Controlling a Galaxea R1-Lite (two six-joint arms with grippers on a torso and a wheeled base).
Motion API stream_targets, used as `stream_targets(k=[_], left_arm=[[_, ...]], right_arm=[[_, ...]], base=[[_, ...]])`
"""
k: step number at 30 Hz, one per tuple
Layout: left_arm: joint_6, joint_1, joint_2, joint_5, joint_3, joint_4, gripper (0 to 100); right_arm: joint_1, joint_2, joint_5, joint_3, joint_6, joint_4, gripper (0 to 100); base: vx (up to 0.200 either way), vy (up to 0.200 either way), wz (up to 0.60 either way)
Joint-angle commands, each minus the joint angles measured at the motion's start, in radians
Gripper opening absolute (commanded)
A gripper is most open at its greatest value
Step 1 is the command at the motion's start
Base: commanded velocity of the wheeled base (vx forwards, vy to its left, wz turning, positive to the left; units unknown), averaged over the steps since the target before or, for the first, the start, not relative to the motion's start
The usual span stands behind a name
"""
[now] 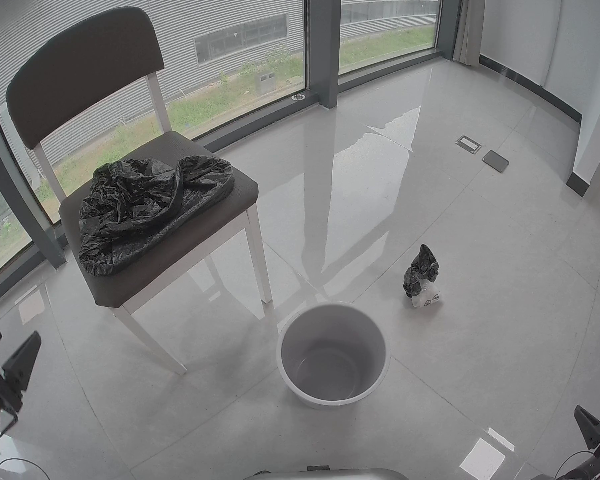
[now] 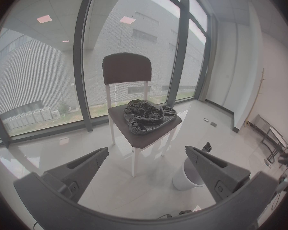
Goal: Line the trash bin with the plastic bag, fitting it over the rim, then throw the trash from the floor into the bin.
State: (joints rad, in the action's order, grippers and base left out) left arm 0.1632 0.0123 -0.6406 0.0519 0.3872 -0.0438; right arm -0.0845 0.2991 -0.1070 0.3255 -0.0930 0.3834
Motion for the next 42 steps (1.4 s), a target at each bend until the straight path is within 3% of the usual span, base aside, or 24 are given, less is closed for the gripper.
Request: stream_targets(k=[1,8,22,36,37,42], left_arm=[[0.045,-0.120,-0.734,0.086,0.456,0.013,100],[0.052,-0.135,-0.898,0.080,0.587,0.121,100],[0.064,-0.166,-1.113,0.029,0.699,0.122,100],[0.157,-0.146,-1.203,0.003,0.805,0.116,100],[0.164,-0.143,-1.203,0.003,0.803,0.116,0],[0.183,-0.140,-1.228,0.006,0.803,0.116,0]], right_arm=[[0.000,0.012,0.003,-0.031,-0.008,-0.014,100],[-0.008,0.015,0.007,-0.020,-0.010,-0.055,100],[-0.008,0.031,0.009,0.018,-0.008,-0.055,100],[-0.009,0.057,0.041,0.032,-0.008,-0.087,100],[-0.009,0.057,0.041,0.030,-0.008,-0.087,100],[-0.009,0.058,0.041,0.032,-0.008,-0.087,100]], base=[[0.000,0.000,0.00],[0.000,0.000,0.00],[0.000,0.000,0.00],[0.000,0.000,0.00],[0.000,0.000,0.00],[0.000,0.000,0.00]])
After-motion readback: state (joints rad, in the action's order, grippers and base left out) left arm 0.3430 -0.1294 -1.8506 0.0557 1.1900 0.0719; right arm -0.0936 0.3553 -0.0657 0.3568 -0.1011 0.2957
